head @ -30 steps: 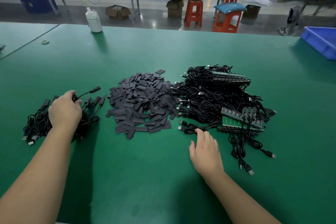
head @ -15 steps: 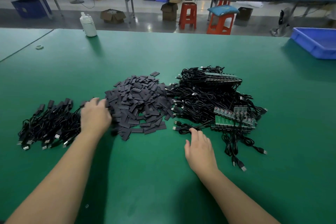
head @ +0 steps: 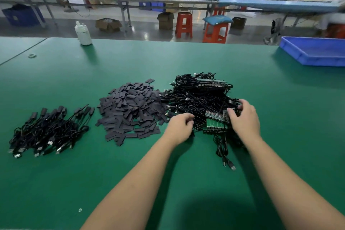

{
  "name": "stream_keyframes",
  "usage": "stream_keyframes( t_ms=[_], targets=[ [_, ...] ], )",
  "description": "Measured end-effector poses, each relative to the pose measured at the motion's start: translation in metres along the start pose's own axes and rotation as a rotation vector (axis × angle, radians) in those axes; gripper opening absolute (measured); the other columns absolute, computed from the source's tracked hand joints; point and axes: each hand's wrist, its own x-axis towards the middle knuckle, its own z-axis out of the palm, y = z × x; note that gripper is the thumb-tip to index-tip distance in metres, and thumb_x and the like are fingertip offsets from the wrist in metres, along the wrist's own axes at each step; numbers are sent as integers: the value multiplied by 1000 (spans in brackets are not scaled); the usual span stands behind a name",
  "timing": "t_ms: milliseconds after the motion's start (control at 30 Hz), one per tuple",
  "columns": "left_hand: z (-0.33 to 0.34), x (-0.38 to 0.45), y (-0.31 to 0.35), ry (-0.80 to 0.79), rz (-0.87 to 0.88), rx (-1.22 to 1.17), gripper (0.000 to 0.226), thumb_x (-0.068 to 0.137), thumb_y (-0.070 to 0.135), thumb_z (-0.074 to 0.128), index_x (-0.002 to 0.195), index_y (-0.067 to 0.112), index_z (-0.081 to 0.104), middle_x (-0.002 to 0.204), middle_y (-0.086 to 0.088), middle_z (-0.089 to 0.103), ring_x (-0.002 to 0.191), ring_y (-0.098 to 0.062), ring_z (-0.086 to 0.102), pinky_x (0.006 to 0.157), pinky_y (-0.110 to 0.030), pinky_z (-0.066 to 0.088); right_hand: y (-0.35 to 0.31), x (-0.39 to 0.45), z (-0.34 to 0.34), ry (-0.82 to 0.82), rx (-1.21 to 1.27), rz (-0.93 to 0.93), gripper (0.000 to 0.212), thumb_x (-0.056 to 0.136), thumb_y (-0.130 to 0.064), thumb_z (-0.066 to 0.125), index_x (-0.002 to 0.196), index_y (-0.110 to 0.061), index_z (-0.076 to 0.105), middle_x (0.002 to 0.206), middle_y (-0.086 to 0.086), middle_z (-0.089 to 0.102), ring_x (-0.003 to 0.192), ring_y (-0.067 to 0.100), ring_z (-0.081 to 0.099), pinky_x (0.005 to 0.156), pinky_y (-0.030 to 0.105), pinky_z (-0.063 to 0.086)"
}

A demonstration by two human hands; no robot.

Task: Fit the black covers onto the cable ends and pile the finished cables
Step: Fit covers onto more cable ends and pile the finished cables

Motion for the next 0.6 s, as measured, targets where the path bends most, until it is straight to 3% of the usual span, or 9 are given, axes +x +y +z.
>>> stream_keyframes(
  t_ms=[133, 267, 333, 400, 433, 467, 600],
  targets=[
    [21, 6, 25, -1, -53, -140, 34, 98, 25, 56, 131, 21, 61, 116, 6, 67, 90, -11, 62, 85, -20, 47, 10, 10, -1, -142, 35, -11, 30, 97, -27, 64, 121, -10, 68, 92, -3, 64, 84, 19, 58, 75, 29, 42],
    [33, 8, 40, 14, -67, -271, 45, 91, 31, 69, 133, 20, 59, 108, 9, 68, 87, -4, 60, 85, -17, 44, 4, 3, 1, -204, 118, -105, 15, 95, -23, 67, 103, -12, 73, 85, -3, 68, 76, 17, 58, 66, 24, 38],
    [35, 10, 46, 4, -88, -336, 43, 89, 30, 72, 129, 19, 62, 98, 11, 70, 86, -3, 63, 82, -16, 45, 0, -2, 1, -240, 179, -136, 8, 93, -20, 69, 98, -14, 73, 80, -4, 67, 69, 11, 55, 58, 11, 37],
    [36, 12, 48, 38, -89, -301, 17, 89, 29, 71, 102, 19, 69, 77, 12, 63, 67, -2, 55, 67, -18, 42, -4, -6, -1, -273, 238, -160, 3, 93, -19, 70, 93, -18, 72, 77, -7, 66, 66, 8, 54, 58, 9, 38],
    [36, 12, 50, 59, -85, -284, 12, 89, 28, 71, 82, 20, 64, 67, 12, 57, 57, -2, 46, 59, -20, 38, -6, -8, -2, -283, 254, -170, 2, 93, -21, 70, 92, -20, 71, 77, -8, 66, 67, 9, 54, 58, 10, 38],
    [36, 12, 51, 68, -89, -273, 25, 89, 28, 70, 70, 20, 56, 60, 11, 52, 50, -4, 39, 54, -23, 33, -8, -9, -3, -290, 254, -178, 2, 92, -23, 70, 91, -22, 72, 77, -8, 68, 68, 10, 55, 60, 14, 39],
    [34, 9, 57, 102, -101, -188, 35, 88, 29, 70, 61, 15, 52, 56, 2, 53, 50, -12, 38, 52, -29, 33, -13, -11, -5, -252, 189, -207, 10, 89, -30, 73, 84, -22, 75, 72, 1, 69, 60, 11, 52, 52, 15, 36]
  ],
)
